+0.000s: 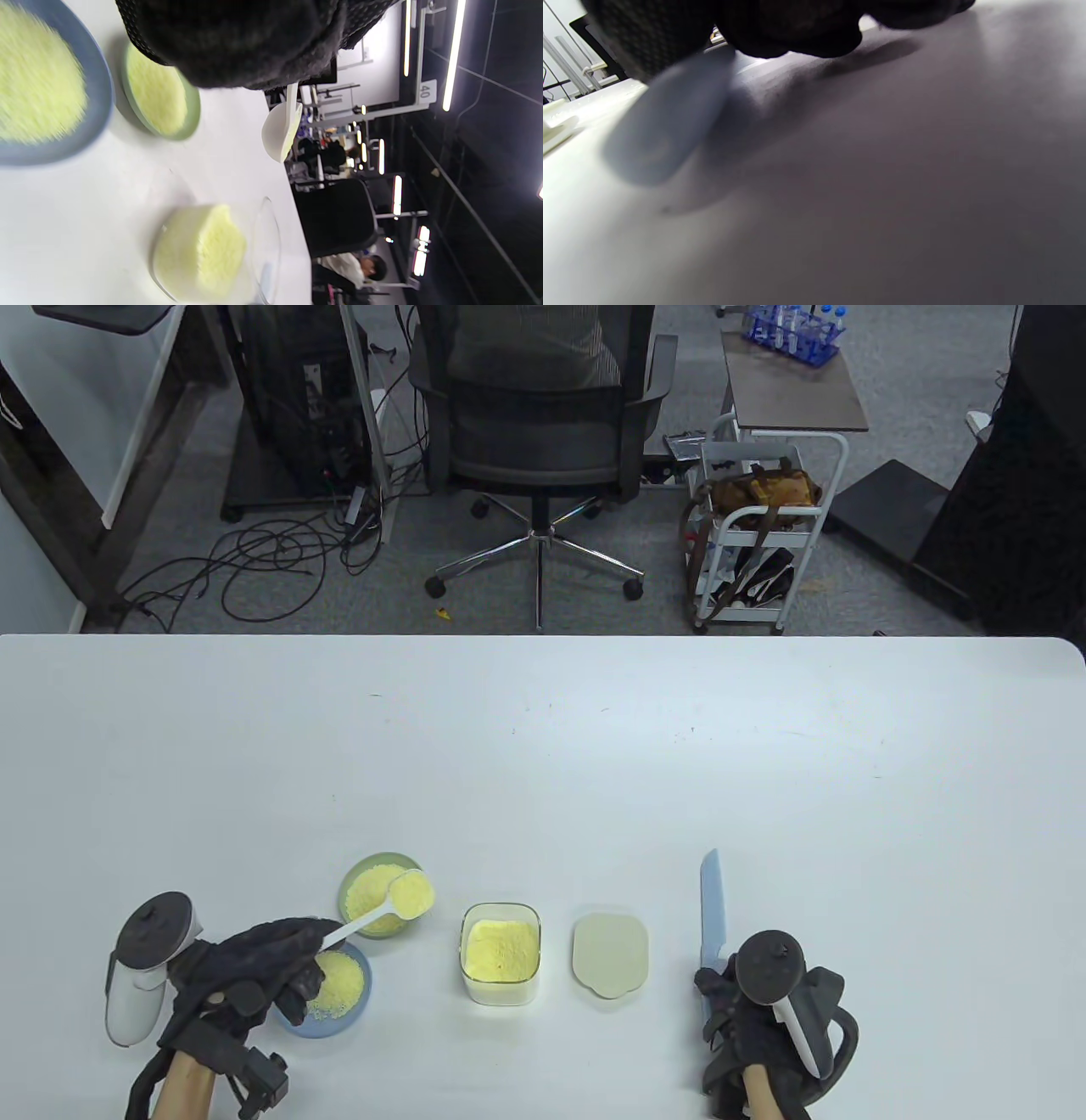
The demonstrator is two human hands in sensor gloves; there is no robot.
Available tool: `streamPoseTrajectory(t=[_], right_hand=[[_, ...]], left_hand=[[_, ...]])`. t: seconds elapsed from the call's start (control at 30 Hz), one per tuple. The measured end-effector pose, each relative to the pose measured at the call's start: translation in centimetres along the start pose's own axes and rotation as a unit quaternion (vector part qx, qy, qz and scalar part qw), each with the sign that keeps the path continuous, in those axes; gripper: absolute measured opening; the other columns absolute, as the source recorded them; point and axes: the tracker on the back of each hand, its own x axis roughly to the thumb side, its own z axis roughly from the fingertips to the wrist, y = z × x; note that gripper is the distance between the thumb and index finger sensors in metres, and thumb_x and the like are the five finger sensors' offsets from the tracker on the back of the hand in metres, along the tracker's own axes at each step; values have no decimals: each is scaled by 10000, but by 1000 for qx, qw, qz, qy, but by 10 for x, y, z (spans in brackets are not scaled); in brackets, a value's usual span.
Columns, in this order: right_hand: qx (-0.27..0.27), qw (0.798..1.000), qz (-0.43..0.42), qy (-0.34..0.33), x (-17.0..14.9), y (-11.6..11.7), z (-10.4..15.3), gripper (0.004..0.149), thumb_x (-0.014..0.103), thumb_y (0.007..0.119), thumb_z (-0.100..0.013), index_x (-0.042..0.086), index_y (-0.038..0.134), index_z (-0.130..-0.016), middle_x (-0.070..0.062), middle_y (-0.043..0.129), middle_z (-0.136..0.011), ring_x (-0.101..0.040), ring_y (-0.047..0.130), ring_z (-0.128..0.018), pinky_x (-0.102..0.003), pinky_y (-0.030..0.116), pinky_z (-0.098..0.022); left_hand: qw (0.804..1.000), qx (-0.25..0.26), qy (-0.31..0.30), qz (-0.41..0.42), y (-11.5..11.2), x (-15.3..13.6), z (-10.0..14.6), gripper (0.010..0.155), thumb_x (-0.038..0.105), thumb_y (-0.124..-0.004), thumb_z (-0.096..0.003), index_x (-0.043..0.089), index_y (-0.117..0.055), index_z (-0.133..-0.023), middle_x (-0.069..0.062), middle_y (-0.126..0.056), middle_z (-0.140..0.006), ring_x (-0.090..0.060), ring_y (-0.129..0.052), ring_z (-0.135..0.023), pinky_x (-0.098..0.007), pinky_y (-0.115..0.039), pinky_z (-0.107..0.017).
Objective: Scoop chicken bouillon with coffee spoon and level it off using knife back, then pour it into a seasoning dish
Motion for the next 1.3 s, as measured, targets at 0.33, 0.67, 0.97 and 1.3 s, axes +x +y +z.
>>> streamPoseTrajectory(t=[0.33, 0.67, 0.97, 1.3], right_hand=[[-13, 998, -54, -12, -10, -4, 4, 508, 415, 839, -414, 66, 714, -761, -170, 795, -637, -304, 763, -401, -596, 481, -617], [-41, 997, -63, -33, -8, -5, 11, 497, 412, 833, -416, 62, 729, -753, -175, 809, -627, -305, 779, -392, -612, 499, -608], [-71, 994, -51, -57, -1, -7, 19, 510, 410, 834, -414, 64, 729, -775, -181, 812, -660, -315, 796, -421, -623, 499, -610], [-76, 993, -70, -64, -3, -6, 18, 514, 413, 830, -417, 63, 728, -780, -183, 813, -667, -315, 799, -427, -623, 505, -608]], left_hand=[[998, 21, 55, -3, 39, -36, 36, 483, 329, -751, -473, 9, -825, -827, -73, -951, -402, -114, -939, -154, -451, -695, -572], [993, 59, 104, -27, 49, -65, 51, 488, 314, -774, -461, 18, -825, -845, -132, -927, -511, -167, -956, -262, -490, -644, -608], [991, 80, 84, -68, 47, -56, 54, 485, 246, -789, -446, 53, -788, -891, -145, -873, -637, -210, -947, -397, -526, -582, -652], [988, 142, 59, 8, 49, -56, 47, 484, 296, -702, -505, 8, -733, -892, -148, -869, -639, -180, -955, -395, -483, -612, -645]])
